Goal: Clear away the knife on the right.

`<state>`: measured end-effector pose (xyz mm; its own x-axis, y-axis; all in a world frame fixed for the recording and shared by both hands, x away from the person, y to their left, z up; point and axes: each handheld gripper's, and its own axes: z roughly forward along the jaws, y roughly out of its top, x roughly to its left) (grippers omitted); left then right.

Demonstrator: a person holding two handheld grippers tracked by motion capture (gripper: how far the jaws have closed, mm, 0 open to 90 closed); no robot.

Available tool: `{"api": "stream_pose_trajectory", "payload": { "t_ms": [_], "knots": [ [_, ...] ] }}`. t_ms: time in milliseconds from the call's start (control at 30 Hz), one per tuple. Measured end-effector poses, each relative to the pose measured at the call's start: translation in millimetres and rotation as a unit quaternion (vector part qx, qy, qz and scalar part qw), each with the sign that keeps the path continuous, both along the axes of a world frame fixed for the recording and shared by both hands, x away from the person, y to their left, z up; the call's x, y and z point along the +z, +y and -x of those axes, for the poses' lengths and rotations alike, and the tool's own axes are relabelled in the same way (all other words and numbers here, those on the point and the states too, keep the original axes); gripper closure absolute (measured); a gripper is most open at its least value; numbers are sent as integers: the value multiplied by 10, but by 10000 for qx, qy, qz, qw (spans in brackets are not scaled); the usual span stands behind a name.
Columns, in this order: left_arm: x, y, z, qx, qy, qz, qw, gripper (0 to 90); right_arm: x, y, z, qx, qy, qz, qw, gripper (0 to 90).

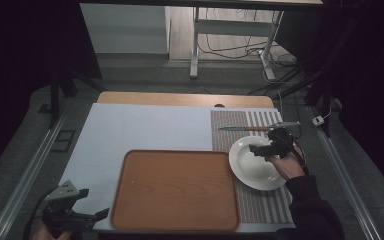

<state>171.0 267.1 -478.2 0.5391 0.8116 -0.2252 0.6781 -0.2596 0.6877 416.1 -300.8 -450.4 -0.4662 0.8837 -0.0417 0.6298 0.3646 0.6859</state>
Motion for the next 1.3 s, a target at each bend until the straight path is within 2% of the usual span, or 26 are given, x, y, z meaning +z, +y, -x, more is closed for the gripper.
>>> {"api": "stream_pose_trajectory", "payload": {
  "t_ms": [167,500,733,767,867,933,1067,1167,1267,1300],
  "knots": [
    [1,11,0,1,5,57,10000,7,-10,1,-132,29,-1,100,9999,0],
    [-4,13,-5,1,20,58,10000,16,-89,-5,-465,-123,112,73,9998,0],
    [-5,28,-4,15,40,121,9999,19,-177,16,-687,-211,202,278,9992,0],
    [-6,29,-3,18,45,132,9999,19,-180,9,-713,-224,188,282,9992,22],
    [-7,35,-2,14,47,143,9999,22,-172,-30,-784,-241,182,238,9993,115],
    [-8,36,-2,15,50,148,9999,23,-168,-64,-832,-259,205,230,9992,209],
    [-9,28,-5,6,69,130,9999,27,-178,-148,-930,-174,379,189,9990,537],
    [-9,26,-7,-8,77,123,9999,29,-213,-199,-1011,-79,536,168,9984,749],
    [-10,25,-8,-12,78,118,9999,30,-239,-217,-1081,-59,568,296,9979,900],
    [-10,24,-8,-16,79,111,9999,30,-246,-217,-1110,-139,542,386,9977,900]
  ]
}}
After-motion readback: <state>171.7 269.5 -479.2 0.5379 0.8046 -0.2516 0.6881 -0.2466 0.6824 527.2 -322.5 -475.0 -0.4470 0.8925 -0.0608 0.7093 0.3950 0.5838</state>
